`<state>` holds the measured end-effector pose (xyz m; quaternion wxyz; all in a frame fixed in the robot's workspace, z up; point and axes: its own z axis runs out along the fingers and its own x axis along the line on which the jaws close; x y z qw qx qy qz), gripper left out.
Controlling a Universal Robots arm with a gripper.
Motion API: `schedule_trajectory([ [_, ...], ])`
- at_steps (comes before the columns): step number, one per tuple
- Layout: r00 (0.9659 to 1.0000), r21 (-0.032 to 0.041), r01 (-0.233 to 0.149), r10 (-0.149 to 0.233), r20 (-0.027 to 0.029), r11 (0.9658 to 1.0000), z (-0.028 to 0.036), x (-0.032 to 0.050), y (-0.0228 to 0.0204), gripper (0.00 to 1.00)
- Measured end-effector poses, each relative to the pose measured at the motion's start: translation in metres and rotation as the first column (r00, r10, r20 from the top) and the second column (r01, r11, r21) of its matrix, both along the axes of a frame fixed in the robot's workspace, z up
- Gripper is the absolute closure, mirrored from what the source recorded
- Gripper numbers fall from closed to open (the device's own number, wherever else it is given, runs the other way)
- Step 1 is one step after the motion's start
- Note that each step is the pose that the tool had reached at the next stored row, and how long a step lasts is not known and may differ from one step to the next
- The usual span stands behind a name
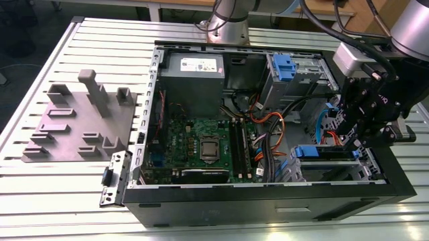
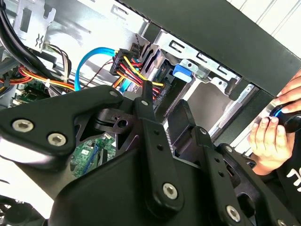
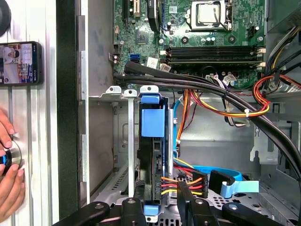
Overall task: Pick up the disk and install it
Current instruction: 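Insert the first disk wire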
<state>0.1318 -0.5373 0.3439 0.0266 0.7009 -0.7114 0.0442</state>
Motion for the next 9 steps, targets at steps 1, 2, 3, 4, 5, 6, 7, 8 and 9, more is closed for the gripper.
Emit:
schedule_trajectory([
  [1, 1.0000, 0.0000, 0.000, 0.000, -0.0005, 1.0000, 0.0000, 0.0001, 0.0000, 0.60],
  [2, 1.0000, 0.0000, 0.000, 0.000, -0.0009, 1.0000, 0.0000, 0.0002, 0.0000, 0.60],
  [3, 1.0000, 0.0000, 0.000, 0.000, -0.0014, 1.0000, 0.0000, 0.0003, 0.0000, 0.60],
  [4, 1.0000, 0.0000, 0.000, 0.000, -0.0018, 1.0000, 0.0000, 0.0003, 0.0000, 0.60],
  [5, 1.0000, 0.0000, 0.000, 0.000, -0.0023, 1.0000, 0.0000, 0.0004, 0.0000, 0.60],
  [6, 1.0000, 0.0000, 0.000, 0.000, -0.0027, 1.0000, 0.0000, 0.0005, 0.0000, 0.60],
  [7, 1.0000, 0.0000, 0.000, 0.000, -0.0032, 1.0000, 0.0000, 0.0006, 0.0000, 0.60],
  [8, 1.0000, 0.0000, 0.000, 0.000, -0.0036, 1.0000, 0.0000, 0.0006, 0.0000, 0.60],
  [9, 1.0000, 0.0000, 0.000, 0.000, -0.0039, 1.0000, 0.0000, 0.0007, 0.0000, 0.60],
])
